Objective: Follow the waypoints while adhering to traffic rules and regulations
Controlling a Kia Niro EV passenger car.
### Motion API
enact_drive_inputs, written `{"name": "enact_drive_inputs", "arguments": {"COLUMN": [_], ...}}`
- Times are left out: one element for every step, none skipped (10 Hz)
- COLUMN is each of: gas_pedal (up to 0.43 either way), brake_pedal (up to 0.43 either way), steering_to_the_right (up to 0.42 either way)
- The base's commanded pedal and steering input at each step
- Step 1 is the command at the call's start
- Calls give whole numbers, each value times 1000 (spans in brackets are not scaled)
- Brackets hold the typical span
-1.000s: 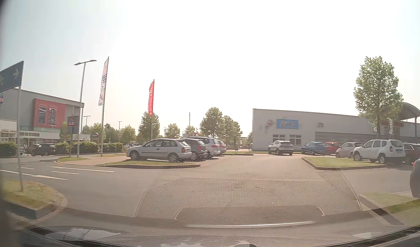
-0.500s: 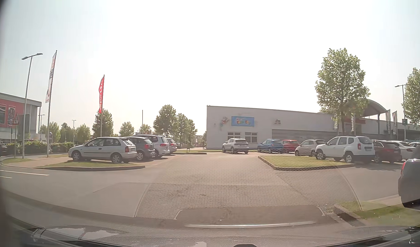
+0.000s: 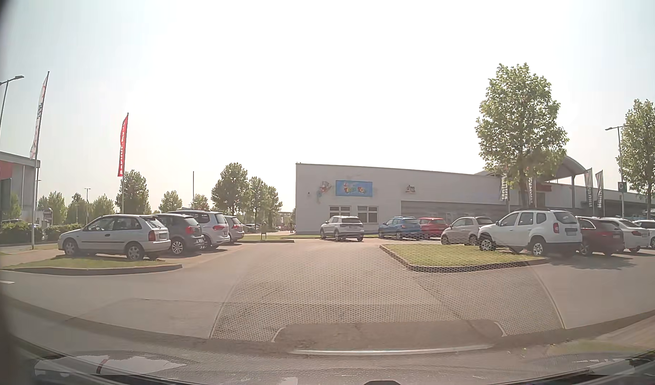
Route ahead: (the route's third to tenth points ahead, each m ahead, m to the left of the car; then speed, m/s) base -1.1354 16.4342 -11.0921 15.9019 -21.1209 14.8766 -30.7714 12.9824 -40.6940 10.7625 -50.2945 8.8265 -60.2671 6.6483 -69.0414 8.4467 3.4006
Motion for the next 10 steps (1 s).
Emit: {"name": "enact_drive_inputs", "arguments": {"gas_pedal": [59, 59, 59, 59, 59, 59, 59, 59, 59, 59], "brake_pedal": [0, 0, 0, 0, 0, 0, 0, 0, 0, 0], "steering_to_the_right": [-61, -114, -201, -289, -358, -433, -504, -546, -578, -607]}}
